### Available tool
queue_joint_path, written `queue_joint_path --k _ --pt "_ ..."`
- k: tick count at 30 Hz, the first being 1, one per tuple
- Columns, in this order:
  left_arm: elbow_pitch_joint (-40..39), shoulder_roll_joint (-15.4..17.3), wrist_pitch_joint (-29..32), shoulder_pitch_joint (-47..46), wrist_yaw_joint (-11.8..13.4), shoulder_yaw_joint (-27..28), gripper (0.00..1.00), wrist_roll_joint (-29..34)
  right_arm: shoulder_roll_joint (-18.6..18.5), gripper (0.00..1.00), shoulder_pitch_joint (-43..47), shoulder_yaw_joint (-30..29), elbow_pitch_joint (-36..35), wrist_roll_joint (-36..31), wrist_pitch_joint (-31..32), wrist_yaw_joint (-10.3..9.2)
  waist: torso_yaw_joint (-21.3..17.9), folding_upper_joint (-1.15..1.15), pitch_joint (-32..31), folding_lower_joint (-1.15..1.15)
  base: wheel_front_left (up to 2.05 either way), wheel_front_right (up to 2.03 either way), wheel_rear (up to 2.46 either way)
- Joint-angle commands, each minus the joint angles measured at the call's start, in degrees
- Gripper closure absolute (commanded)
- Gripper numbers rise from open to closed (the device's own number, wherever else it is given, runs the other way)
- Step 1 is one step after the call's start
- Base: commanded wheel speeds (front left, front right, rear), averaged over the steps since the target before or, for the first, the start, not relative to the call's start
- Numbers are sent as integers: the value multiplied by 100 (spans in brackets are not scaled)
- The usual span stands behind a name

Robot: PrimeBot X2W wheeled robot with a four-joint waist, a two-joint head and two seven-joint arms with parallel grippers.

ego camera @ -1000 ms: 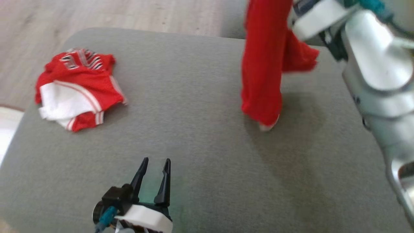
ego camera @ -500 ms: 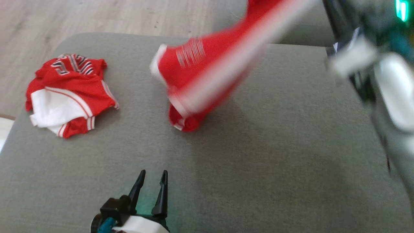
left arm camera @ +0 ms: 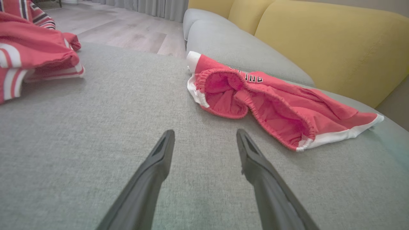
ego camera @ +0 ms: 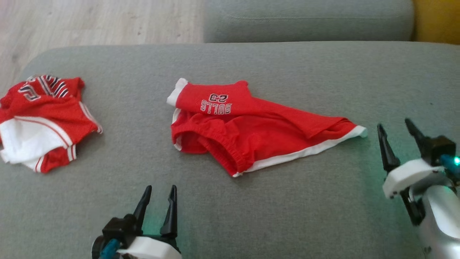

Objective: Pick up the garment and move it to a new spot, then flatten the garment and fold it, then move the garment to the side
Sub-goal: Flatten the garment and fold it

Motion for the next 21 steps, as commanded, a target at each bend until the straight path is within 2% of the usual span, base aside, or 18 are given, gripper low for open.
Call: queue_joint_path --k 1,5,10,21 --pt "-173 8 -29 -272 -26 190 0 63 124 0 114 -118 -432 -169 -38 -5 -112 0 -64 0 0 0 0" --pt "-255 8 -29 -314 -64 83 0 53 541 0 407 -425 -1031 -418 -38 -5 -245 0 -124 0 0 0 0" --pt "-342 8 -29 -456 -108 -249 0 -86 898 0 615 -431 -1344 -568 -38 -5 -473 0 -26 0 0 0 0" --pt "195 8 -29 -1078 -157 -1065 0 -592 1018 0 389 -148 -1411 -500 -38 -5 -1077 0 525 0 0 0 0"
